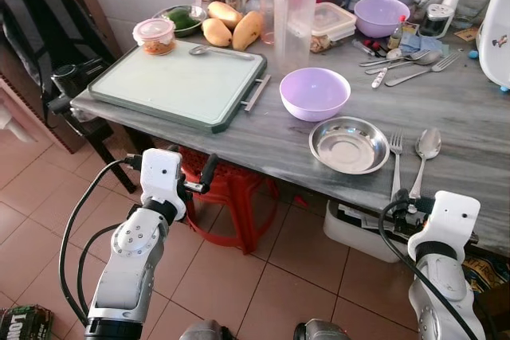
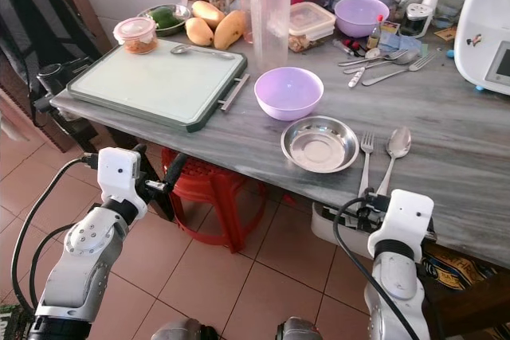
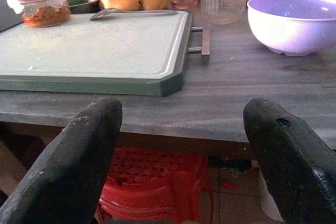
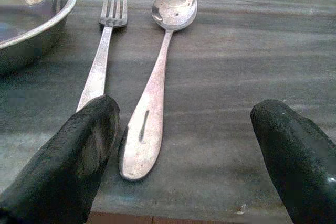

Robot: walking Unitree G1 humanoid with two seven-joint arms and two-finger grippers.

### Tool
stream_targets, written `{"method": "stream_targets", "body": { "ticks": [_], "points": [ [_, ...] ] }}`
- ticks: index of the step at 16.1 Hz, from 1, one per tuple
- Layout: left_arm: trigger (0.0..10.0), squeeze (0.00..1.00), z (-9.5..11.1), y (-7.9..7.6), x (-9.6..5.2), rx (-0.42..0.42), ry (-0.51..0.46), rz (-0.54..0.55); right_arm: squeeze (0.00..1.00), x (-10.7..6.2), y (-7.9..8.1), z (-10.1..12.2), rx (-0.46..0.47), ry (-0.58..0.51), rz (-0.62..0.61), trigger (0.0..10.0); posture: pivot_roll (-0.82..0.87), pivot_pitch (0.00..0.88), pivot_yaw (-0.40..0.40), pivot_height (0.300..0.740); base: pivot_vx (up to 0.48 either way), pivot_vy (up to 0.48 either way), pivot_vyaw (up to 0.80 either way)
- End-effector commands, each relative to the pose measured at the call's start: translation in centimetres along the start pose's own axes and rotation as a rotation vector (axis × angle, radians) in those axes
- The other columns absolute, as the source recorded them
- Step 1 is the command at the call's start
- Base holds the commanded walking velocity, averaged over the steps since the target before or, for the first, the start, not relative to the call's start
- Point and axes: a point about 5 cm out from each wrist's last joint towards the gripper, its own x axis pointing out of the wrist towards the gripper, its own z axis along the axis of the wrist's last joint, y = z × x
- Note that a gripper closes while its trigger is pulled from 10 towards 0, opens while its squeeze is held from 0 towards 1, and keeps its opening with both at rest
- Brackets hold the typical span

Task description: Setting the table

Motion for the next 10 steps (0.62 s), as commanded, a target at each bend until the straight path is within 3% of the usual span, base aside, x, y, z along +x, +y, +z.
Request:
{"method": "stream_targets", "body": {
  "ticks": [1,10],
  "points": [
    [10.0,0.00,0.1,0.3,0.0,0.016,0.003,0.007,0.00,-0.3,-0.4,-1.2,-0.012,0.063,-0.014,10.0,-0.02,0.027,0.079,0.740,0.000,0.000,0.00],
    [10.0,0.00,0.1,0.3,0.0,0.012,-0.001,0.007,0.00,0.6,-1.0,-0.4,-0.008,0.026,-0.059,10.0,-0.01,0.028,0.078,0.740,0.000,0.000,0.00]
  ]
}}
